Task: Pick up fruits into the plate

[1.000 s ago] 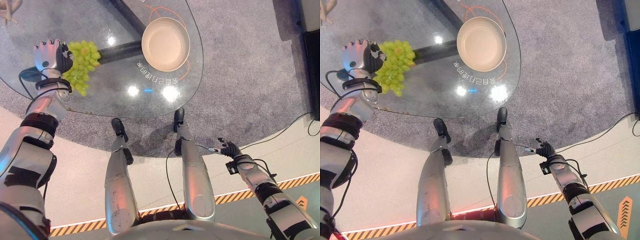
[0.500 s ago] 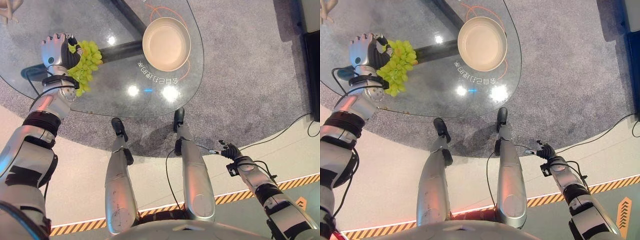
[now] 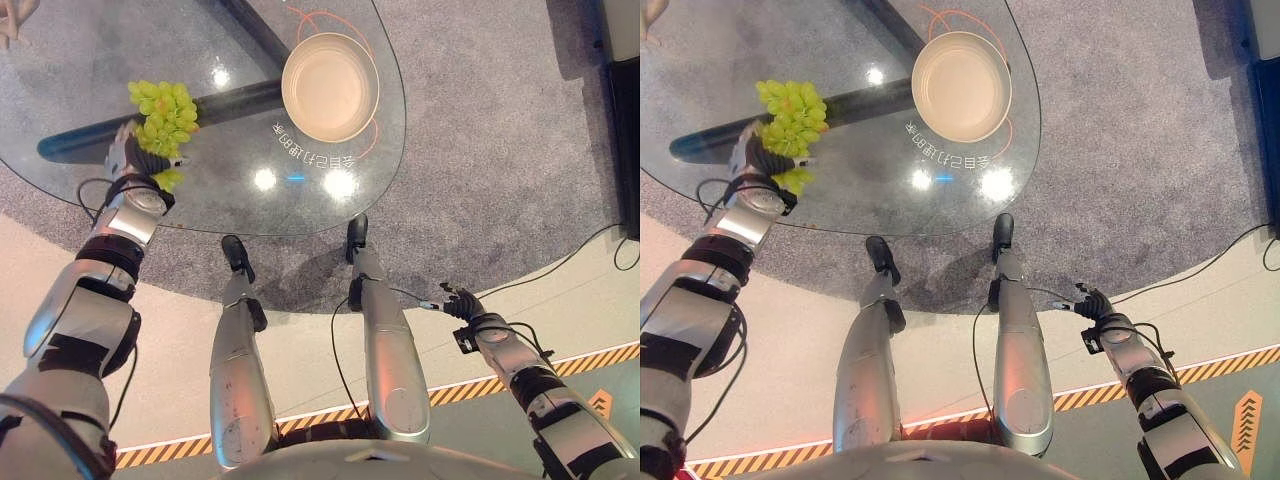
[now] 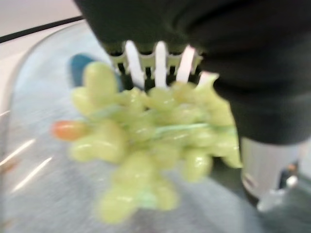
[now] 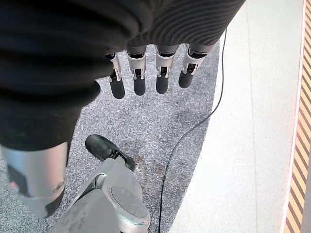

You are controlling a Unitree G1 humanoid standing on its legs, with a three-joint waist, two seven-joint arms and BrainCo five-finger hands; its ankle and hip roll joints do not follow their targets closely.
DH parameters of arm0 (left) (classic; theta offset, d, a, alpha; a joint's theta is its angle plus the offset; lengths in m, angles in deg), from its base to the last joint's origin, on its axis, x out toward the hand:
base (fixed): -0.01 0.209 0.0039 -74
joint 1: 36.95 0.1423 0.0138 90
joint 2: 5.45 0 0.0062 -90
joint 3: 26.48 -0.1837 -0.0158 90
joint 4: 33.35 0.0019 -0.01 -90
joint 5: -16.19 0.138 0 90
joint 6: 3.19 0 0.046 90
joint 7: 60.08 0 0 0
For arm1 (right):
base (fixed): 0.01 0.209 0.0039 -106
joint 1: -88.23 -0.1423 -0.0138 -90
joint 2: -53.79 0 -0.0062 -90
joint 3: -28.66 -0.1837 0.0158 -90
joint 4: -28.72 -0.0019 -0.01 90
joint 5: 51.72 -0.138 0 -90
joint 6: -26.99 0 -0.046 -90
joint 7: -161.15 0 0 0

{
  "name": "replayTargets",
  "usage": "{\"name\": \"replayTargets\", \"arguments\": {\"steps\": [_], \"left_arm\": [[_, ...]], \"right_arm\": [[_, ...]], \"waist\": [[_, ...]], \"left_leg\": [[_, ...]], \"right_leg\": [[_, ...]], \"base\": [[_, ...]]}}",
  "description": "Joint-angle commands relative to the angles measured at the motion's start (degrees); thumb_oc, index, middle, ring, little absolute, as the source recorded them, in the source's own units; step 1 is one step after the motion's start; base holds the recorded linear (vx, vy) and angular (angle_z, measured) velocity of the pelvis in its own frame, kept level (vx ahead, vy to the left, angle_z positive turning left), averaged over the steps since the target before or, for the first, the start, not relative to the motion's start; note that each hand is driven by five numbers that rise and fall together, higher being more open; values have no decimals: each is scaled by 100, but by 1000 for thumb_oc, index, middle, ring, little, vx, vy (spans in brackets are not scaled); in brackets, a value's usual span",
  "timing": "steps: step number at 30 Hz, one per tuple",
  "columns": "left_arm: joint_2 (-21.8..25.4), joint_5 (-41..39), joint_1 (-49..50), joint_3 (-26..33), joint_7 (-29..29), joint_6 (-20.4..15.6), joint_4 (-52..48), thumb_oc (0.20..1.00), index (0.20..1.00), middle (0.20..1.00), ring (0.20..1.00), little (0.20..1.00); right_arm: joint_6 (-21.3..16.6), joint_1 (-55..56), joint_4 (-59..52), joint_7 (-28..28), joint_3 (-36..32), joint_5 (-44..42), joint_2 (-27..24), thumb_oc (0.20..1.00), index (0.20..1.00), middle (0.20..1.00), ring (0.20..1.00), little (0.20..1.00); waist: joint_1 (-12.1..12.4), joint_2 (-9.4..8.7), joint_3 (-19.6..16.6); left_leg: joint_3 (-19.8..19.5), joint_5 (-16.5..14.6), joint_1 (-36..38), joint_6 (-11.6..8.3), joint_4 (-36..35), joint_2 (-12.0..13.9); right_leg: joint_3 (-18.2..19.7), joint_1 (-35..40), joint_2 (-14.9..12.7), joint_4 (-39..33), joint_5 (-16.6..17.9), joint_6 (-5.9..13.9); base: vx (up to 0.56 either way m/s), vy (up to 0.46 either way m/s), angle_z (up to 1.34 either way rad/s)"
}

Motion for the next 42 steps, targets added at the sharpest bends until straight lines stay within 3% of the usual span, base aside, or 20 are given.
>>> {"name": "replayTargets", "arguments": {"steps": [1,10,15,27,37,42], "left_arm": [[135,-564,166,537,-73,276,401,1000,1000,1000,1000,1000],[-37,-1015,361,816,68,631,760,1000,1000,1000,1000,1000],[-27,-1042,223,905,486,658,1007,1000,1000,1000,1000,1000],[185,-47,-660,345,1151,670,1278,1000,1000,1000,1000,1000],[286,469,-1035,246,2175,514,1167,1000,1000,1000,1000,1000],[341,956,-1090,191,2057,698,1177,1000,1000,1000,1000,1000]], "right_arm": [[78,337,-30,-120,46,148,-100,1000,1000,1000,1000,1000],[216,262,-151,-184,67,128,-108,1000,1000,1000,1000,1000],[272,169,-157,-179,150,0,-149,1000,1000,1000,1000,1000],[87,215,-50,-176,411,-195,-93,1000,1000,1000,1000,1000],[-15,262,79,-243,488,-325,-13,1000,1000,1000,1000,1000],[-136,287,148,-269,463,-350,-27,1000,1000,1000,1000,1000]], "waist": [[-18,-73,-78],[-31,-22,-78],[-67,-123,-78],[-172,-368,-78],[-177,-347,-78],[-170,-305,-78]], "left_leg": [[285,-790,-225,123,660,-469],[261,-769,-296,101,721,-465],[262,-761,-408,79,823,-399],[262,-785,-572,83,900,-290],[214,-817,-586,75,922,-312],[203,-805,-569,67,896,-320]], "right_leg": [[-137,-25,412,406,-535,-131],[-104,-77,421,488,-611,-191],[-71,-139,475,558,-641,-232],[-16,-288,588,621,-597,-236],[-26,-301,547,613,-606,-235],[-36,-301,540,636,-630,-243]], "base": [[0,0,0],[4,2,-1],[3,-5,-2],[2,-26,0],[2,-17,-2],[0,0,0]]}}
